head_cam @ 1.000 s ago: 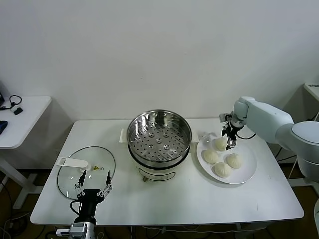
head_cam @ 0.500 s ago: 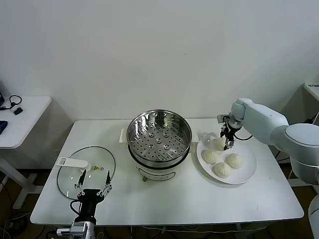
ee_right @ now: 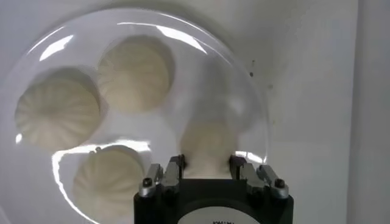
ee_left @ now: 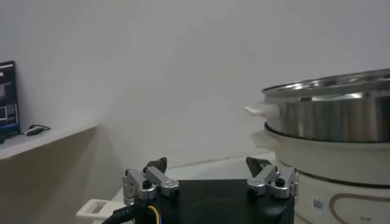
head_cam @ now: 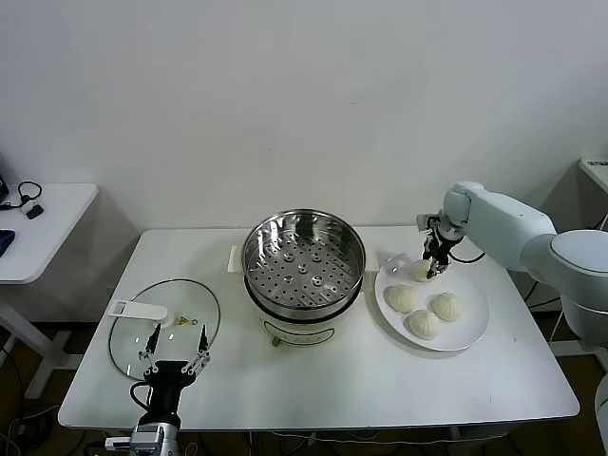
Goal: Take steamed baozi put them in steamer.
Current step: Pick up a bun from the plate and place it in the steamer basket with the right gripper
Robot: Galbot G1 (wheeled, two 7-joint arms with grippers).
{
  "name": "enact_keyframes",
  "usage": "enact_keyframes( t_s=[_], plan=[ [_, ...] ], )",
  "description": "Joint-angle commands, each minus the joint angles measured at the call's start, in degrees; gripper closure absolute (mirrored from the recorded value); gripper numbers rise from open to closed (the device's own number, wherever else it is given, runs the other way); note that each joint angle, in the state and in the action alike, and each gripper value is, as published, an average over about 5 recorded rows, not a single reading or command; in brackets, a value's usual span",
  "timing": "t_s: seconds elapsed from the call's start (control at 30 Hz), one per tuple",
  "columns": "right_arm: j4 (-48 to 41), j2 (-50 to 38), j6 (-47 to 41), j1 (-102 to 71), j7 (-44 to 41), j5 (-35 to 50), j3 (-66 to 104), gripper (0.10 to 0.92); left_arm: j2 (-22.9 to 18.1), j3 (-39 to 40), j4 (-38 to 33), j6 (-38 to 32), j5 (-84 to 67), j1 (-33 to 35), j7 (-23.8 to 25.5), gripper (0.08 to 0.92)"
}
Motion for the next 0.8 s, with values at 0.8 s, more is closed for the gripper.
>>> enact_keyframes(
  t_s=[0.8],
  plan=[
    [22.85,4.36,44.15,33.82,11.07,10.45,-21.29,0.483,0.26,0.16,0.15,0.37,0.23,-0.21,-1.12,0.177]
  ],
)
